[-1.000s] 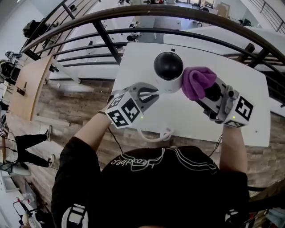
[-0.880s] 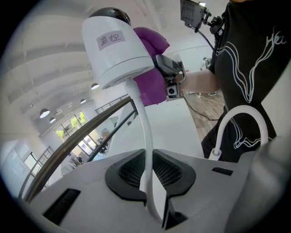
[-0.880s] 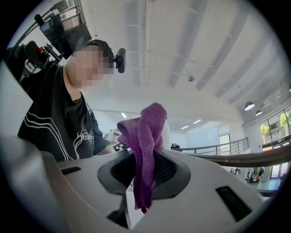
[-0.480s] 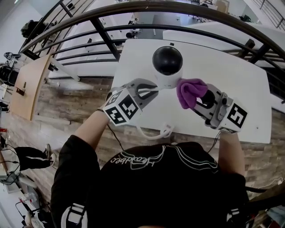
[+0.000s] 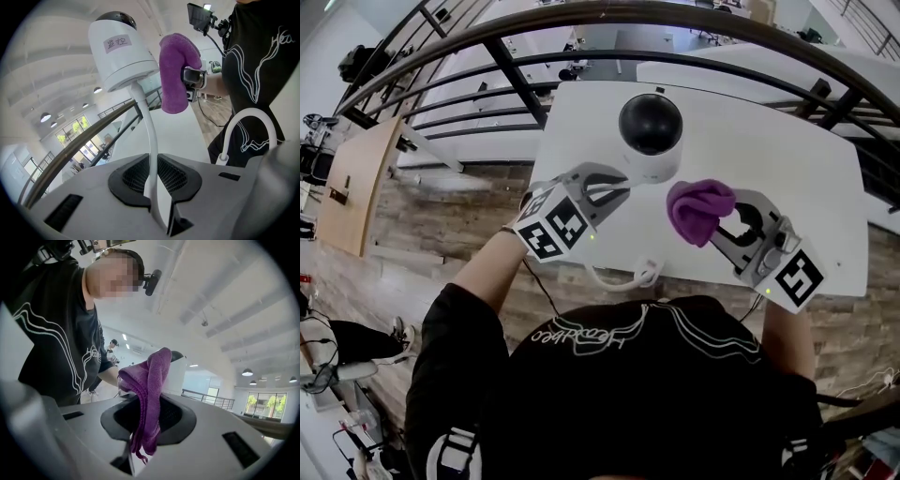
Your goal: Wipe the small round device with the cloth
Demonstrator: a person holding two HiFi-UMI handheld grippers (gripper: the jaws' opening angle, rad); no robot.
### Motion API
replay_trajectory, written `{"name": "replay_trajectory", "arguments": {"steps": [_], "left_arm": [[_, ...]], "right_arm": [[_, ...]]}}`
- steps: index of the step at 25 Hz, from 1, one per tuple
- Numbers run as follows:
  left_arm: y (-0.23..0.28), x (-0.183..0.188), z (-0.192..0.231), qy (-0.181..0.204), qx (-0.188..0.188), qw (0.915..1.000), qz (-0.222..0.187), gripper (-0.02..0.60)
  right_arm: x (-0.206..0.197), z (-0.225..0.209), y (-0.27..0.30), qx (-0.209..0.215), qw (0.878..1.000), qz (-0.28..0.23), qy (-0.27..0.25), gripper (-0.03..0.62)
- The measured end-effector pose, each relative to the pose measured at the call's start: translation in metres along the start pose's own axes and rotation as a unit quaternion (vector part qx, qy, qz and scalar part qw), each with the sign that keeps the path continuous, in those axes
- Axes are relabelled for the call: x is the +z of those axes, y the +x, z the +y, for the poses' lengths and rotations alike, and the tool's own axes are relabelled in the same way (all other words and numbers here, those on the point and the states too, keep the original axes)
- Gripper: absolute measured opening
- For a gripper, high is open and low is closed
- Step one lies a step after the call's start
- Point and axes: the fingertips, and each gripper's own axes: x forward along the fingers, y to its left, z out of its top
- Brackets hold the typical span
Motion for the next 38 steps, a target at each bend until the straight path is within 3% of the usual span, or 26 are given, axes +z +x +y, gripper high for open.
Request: {"name": "replay_trajectory", "arguments": {"steps": [9, 19, 38], "left_arm": [[-0.001, 0.001, 0.000, -0.001, 0.003, 1.0000, 0.001, 0.057], [0.002, 0.003, 0.000, -0.002, -0.003, 1.0000, 0.003, 0.057], [0.005, 0.002, 0.000, -0.004, -0.001, 1.0000, 0.004, 0.057]], "right_arm": [[0.045, -0.030, -0.010, -0.074, 0.993, -0.031, -0.085, 0.067], [0.077, -0.058, -0.001, -0.112, 0.982, -0.058, -0.138, 0.066], [0.051, -0.023, 0.026, -0.062, 0.986, -0.033, -0.153, 0.067]]}}
